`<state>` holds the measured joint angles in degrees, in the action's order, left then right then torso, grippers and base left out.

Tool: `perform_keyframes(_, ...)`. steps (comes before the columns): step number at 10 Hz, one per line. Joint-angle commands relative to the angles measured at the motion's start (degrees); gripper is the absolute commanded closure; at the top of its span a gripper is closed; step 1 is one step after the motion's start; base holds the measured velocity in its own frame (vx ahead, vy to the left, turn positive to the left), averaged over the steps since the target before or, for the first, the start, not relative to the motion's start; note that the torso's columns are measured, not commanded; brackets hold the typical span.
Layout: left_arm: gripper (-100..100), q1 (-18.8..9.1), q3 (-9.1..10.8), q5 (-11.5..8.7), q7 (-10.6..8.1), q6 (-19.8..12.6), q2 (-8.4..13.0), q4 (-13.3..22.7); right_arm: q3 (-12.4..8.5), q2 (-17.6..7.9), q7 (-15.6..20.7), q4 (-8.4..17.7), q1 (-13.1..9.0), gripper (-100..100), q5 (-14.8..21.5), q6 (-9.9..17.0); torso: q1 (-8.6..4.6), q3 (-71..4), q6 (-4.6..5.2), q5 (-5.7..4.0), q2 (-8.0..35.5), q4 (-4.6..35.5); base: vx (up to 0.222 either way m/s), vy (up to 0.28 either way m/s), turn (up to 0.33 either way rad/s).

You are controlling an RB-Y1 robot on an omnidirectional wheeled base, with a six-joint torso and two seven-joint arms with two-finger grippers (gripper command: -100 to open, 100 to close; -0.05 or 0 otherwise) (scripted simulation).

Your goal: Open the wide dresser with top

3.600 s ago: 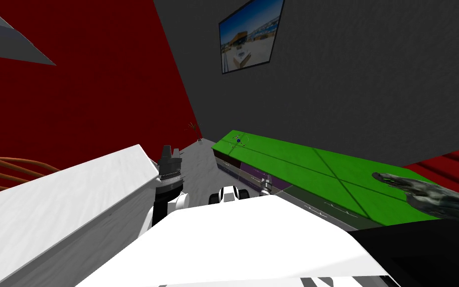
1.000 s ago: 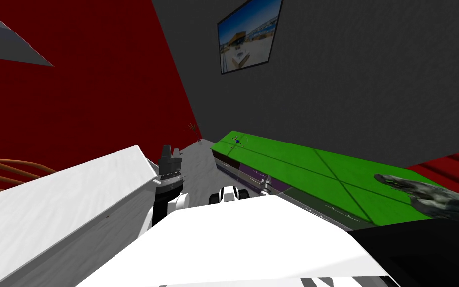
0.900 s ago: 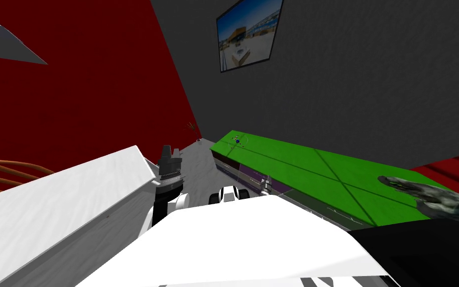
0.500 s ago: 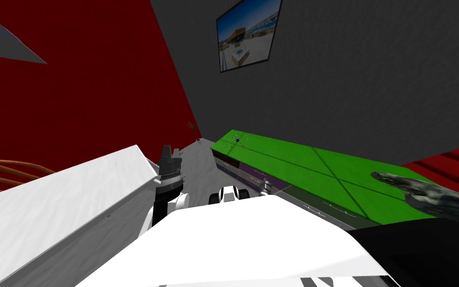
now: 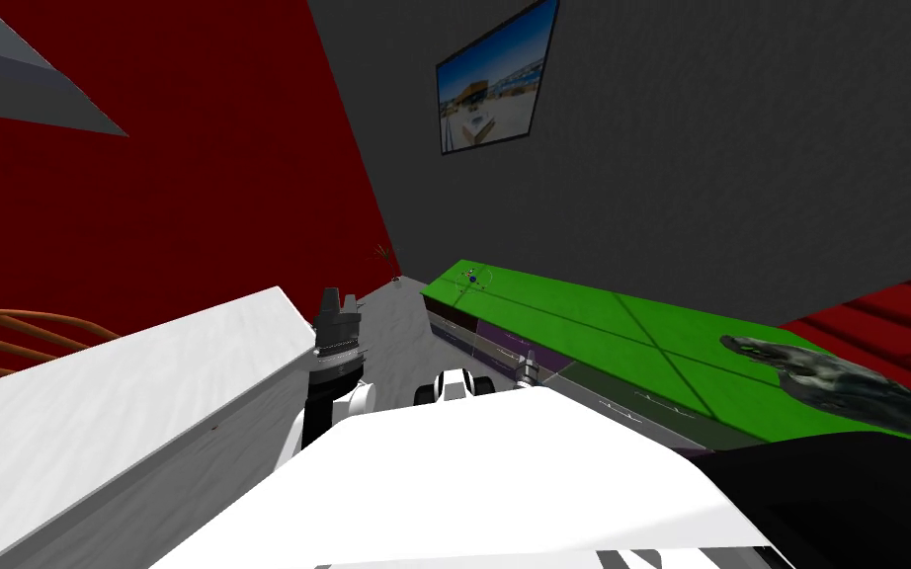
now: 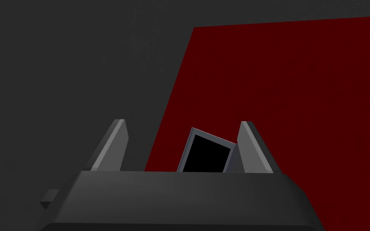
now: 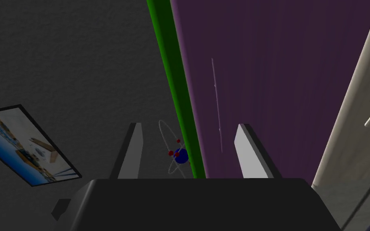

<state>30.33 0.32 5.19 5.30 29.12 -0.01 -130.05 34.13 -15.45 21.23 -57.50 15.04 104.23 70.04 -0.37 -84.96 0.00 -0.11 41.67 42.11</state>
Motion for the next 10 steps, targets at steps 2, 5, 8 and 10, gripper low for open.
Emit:
perform_keyframes(2,0,0.0,0.0,0.0,0.0,0.0,0.0,0.0,-0.25,-0.1,-0.53,0.83,-0.42,-100,-0.19,0.1,0.36,0.38,0.0,0.12,0.59,0.17,0.109,-0.062,0.019)
perform_keyframes(5,0,-0.02,-0.01,0.0,0.0,0.0,-0.01,0.0,0.18,0.19,0.13,-0.31,0.43,100,0.28,0.31,0.49,0.56,0.0,0.15,0.87,0.25,-0.019,0.017,-0.016)
perform_keyframes(8,0,-0.04,-0.03,0.0,0.0,-0.01,-0.03,0.0,0.86,0.65,1.23,-2.12,1.8,100,1.0,0.6,0.48,0.51,0.0,0.14,0.8,0.23,-0.154,0.112,-0.045)
perform_keyframes(10,0,-0.03,-0.02,0.0,0.0,0.0,-0.02,0.0,0.38,0.42,0.49,-0.81,0.86,-100,0.53,0.46,0.2,0.23,-0.01,0.08,0.32,0.11,-0.013,0.013,0.014)
